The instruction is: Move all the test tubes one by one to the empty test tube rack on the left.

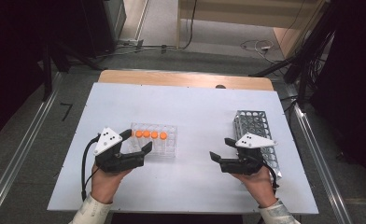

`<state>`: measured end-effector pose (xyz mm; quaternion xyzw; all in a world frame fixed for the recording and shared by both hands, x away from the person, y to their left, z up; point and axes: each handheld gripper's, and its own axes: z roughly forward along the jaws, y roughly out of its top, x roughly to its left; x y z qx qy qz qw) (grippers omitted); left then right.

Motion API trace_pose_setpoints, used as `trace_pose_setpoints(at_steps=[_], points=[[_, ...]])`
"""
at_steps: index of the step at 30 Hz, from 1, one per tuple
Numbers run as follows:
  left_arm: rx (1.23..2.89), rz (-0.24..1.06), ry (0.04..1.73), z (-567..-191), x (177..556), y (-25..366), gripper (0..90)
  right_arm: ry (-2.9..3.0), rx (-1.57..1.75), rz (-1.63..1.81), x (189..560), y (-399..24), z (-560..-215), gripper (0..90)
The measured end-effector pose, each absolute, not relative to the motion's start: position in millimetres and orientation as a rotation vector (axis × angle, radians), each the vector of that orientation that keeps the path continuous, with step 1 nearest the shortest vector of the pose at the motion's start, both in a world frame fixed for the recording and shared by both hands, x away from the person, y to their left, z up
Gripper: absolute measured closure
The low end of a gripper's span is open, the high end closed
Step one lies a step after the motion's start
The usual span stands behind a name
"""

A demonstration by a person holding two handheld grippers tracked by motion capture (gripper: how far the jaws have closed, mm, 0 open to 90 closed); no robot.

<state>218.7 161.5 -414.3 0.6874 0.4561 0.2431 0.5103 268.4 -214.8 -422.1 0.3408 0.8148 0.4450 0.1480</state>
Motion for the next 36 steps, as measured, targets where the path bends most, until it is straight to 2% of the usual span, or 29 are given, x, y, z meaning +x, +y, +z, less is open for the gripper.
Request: trace_pose_setpoints(at_steps=[25, 36], points=[[1.621, 0.714, 1.228, -433.5, 200.7, 211.4, 17.3, 2.261, 1.049, 1.289, 264.2, -250.0, -416.6, 22.4], [1.571, 0.728, 1.318, -445.8, 202.9, 232.9, 16.8, 2.203, 1.109, 1.274, 263.1, -272.5, -416.3, 22.4]])
